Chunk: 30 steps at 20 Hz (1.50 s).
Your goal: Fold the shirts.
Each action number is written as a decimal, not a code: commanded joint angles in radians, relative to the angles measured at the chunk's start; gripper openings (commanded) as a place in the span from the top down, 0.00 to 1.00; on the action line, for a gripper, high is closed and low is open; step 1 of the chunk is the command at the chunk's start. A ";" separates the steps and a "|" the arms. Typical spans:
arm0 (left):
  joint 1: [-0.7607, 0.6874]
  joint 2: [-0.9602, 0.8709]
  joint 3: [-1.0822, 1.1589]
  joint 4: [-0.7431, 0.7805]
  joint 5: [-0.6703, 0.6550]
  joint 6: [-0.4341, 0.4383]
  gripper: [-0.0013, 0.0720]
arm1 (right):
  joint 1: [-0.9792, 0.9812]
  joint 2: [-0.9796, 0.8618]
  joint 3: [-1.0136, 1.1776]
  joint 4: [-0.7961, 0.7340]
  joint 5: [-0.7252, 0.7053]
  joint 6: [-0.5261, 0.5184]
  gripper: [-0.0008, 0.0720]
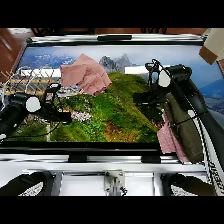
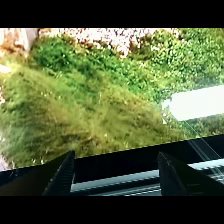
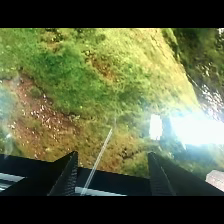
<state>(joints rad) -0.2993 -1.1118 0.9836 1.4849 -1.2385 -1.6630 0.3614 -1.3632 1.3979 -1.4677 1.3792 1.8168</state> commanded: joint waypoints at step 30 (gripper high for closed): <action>0.071 -0.373 0.261 -0.287 0.440 -0.073 0.16 | 0.002 -0.019 0.000 -0.003 -0.333 -0.061 0.23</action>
<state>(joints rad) -0.2646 -1.3293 1.1130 1.2793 -0.8837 -1.7359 0.3618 -1.3758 1.3979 -1.4906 1.0809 1.7489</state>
